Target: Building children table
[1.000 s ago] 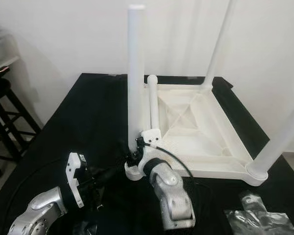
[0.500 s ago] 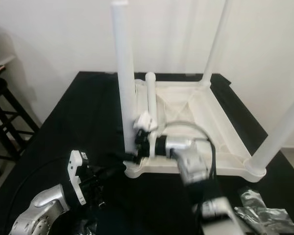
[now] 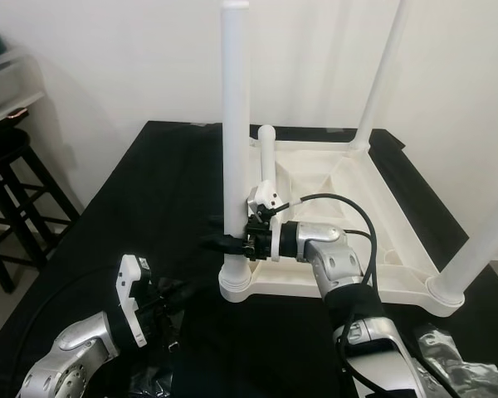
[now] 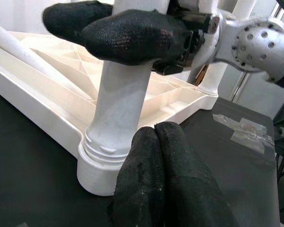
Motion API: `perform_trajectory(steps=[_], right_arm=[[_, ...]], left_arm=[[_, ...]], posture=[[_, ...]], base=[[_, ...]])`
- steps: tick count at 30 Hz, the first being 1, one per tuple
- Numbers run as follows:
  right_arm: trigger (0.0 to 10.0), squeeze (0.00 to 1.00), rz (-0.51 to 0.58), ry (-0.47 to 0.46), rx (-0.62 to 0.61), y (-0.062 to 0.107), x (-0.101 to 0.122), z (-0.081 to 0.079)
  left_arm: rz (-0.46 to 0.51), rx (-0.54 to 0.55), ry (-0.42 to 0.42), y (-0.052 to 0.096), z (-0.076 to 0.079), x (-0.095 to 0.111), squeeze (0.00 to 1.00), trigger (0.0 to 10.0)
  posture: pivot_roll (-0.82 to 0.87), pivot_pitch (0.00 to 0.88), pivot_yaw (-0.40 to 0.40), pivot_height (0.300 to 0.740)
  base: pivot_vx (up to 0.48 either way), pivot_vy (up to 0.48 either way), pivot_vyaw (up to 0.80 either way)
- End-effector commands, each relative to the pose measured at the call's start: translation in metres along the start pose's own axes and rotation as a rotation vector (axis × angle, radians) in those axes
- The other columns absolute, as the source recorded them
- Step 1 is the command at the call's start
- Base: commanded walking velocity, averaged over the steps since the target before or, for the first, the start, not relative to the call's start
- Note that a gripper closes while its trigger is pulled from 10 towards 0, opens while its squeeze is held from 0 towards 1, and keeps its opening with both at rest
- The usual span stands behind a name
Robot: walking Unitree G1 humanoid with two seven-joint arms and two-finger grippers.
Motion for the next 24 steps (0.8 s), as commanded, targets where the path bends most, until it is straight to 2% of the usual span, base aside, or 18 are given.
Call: perform_trajectory(steps=[1,2,3,4,5,6,7,8,9,10,11,14,16,18,19,21,22,24], right_arm=[[0.0,0.0,0.044,-0.013,-0.11,0.002,-0.005,0.0],[0.0,0.0,0.062,-0.012,-0.174,0.003,-0.006,0.001],[0.0,0.0,0.124,-0.029,-0.337,-0.003,-0.008,0.002],[0.0,0.0,0.124,-0.029,-0.337,-0.003,-0.008,0.002],[0.0,0.0,0.251,-0.148,-0.776,-0.007,-0.021,0.005],[0.0,0.0,0.251,-0.148,-0.776,-0.007,-0.021,0.005],[0.0,0.0,0.289,-0.235,-1.014,-0.002,-0.031,0.004],[0.0,0.0,0.235,-0.277,-0.988,-0.019,-0.054,-0.021],[0.0,0.0,0.203,-0.3,-0.933,-0.033,-0.067,-0.042],[0.0,0.0,0.181,-0.23,-0.755,-0.044,-0.06,-0.05],[0.0,0.0,0.181,-0.23,-0.755,-0.044,-0.06,-0.05],[0.0,0.0,0.145,-0.175,-0.769,-0.037,-0.056,-0.037],[0.0,0.0,0.106,-0.175,-0.771,-0.04,-0.063,-0.039],[0.0,0.0,0.112,-0.18,-0.781,-0.04,-0.062,-0.039],[6.4,0.0,0.114,-0.19,-0.792,-0.039,-0.062,-0.039],[6.4,0.0,0.099,-0.2,-0.849,-0.038,-0.062,-0.043],[10.0,1.0,0.094,-0.201,-0.87,-0.038,-0.062,-0.045],[10.0,1.0,0.113,-0.211,-0.849,-0.038,-0.058,-0.046]], left_arm=[[-0.008,0.001,-0.005,0.002,0.0,-0.002,0.0,10.0],[-0.007,0.001,-0.004,0.002,0.0,-0.001,0.0,10.0],[-0.007,0.001,-0.004,0.003,0.001,-0.001,0.0,10.0],[-0.007,0.001,-0.004,0.003,0.001,-0.001,0.0,10.0],[-0.007,0.001,-0.005,0.004,0.0,-0.001,0.0,10.0],[-0.007,0.001,-0.005,0.004,0.0,-0.001,0.0,10.0],[-0.007,0.002,-0.005,0.005,0.0,0.0,0.0,10.0],[-0.007,0.002,-0.005,0.005,0.0,0.0,0.0,10.0],[-0.007,0.002,-0.005,0.005,0.0,0.0,0.0,10.0],[-0.01,0.003,-0.005,0.005,0.0,-0.001,0.0,10.0],[-0.01,0.003,-0.005,0.005,0.0,-0.001,0.0,10.0],[-0.011,0.001,-0.005,0.004,0.0,-0.001,0.0,10.0],[-0.007,0.012,-0.008,0.004,0.0,-0.001,0.0,10.0],[-0.005,0.018,-0.01,0.004,0.0,-0.001,0.0,10.0],[-0.002,0.025,-0.012,0.005,0.0,-0.001,0.0,10.0],[0.001,0.03,-0.014,0.005,0.0,0.0,0.0,10.0],[0.001,0.031,-0.014,0.005,0.0,0.0,0.0,10.0],[0.001,0.026,-0.009,0.004,0.0,0.0,0.0,10.0]], posture=[[-0.04,0.0,-0.009,0.74],[-0.04,0.0,-0.009,0.74],[-0.04,0.0,-0.017,0.74],[-0.04,0.0,-0.017,0.74],[-0.05,0.0,-0.015,0.74],[-0.05,0.0,-0.015,0.74],[-0.05,0.0,-0.015,0.74],[-0.05,0.0,-0.015,0.74],[-0.04,0.0,-0.014,0.74],[-0.06,0.0,-0.008,0.74],[-0.06,0.0,-0.008,0.74],[-0.04,0.0,-0.027,0.74],[-0.04,0.0,-0.03,0.74],[-0.04,0.0,-0.03,0.74],[-0.04,0.0,-0.03,0.74],[-0.04,0.0,-0.03,0.74],[-0.04,0.0,-0.03,0.74],[-0.05,0.0,-0.022,0.74]], base=[[0.0,0.0,0.0],[0.0,0.0,0.0],[0.0,0.0,0.0],[0.0,0.0,0.0],[0.0,0.0,0.0],[0.0,0.0,0.0],[0.0,0.0,0.0],[0.0,0.0,0.0],[0.0,0.0,0.0],[0.0,0.0,0.0],[0.0,0.0,0.0],[0.0,0.0,0.0],[0.0,0.0,0.0],[0.0,0.0,0.0],[0.0,0.0,0.0],[0.0,0.0,0.0],[0.0,0.0,0.0],[0.0,0.0,0.0]])
Point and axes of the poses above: a point about 5 cm out from each wrist's last joint towards the gripper, its own y axis pointing back from the gripper into the wrist, its own x axis along the axis of the wrist's last joint, z = x × y, the point moved 1 cm from there along -y, pointing out of the wrist towards the gripper, and after that the axes turned 9 degrees about -y, right-handed, at the moved point
